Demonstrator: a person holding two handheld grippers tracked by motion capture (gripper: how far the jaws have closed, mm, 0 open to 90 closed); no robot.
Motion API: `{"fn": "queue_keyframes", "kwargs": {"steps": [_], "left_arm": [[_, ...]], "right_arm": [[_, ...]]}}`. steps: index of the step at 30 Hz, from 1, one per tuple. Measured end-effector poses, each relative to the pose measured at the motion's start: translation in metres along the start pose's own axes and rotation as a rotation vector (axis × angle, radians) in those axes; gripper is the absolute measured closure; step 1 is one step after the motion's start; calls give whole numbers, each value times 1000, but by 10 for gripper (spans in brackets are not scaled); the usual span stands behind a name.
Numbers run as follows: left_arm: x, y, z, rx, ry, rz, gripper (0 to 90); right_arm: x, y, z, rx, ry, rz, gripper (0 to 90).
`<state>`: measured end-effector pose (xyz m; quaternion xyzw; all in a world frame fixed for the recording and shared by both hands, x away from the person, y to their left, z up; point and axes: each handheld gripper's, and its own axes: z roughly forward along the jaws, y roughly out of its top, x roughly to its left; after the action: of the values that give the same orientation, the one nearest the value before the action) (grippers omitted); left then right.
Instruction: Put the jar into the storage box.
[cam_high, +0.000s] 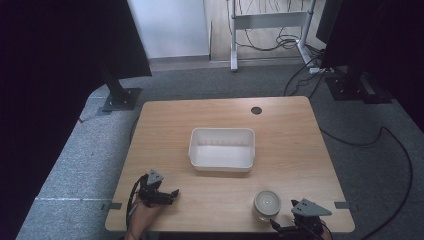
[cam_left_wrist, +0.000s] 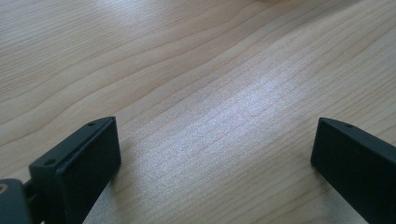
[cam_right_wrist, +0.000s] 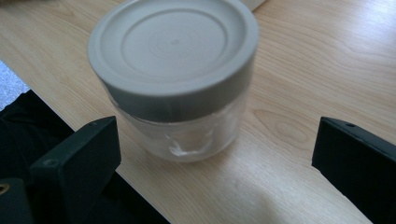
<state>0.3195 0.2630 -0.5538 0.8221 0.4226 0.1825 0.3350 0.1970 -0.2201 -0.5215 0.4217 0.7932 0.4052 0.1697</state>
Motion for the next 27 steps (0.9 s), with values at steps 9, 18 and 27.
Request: {"fn": "queue_keyframes", "kwargs": {"steps": [9, 18, 27], "left_arm": [[0, 0, 0, 0, 0, 0, 13], [0, 0, 0, 0, 0, 0, 13], [0, 0, 0, 0, 0, 0, 13]], "right_arm": [[8, 5, 14, 2, 8, -18, 9], [11, 9, 26, 2, 13, -25, 19], [13, 11, 33, 6, 19, -27, 35]]}}
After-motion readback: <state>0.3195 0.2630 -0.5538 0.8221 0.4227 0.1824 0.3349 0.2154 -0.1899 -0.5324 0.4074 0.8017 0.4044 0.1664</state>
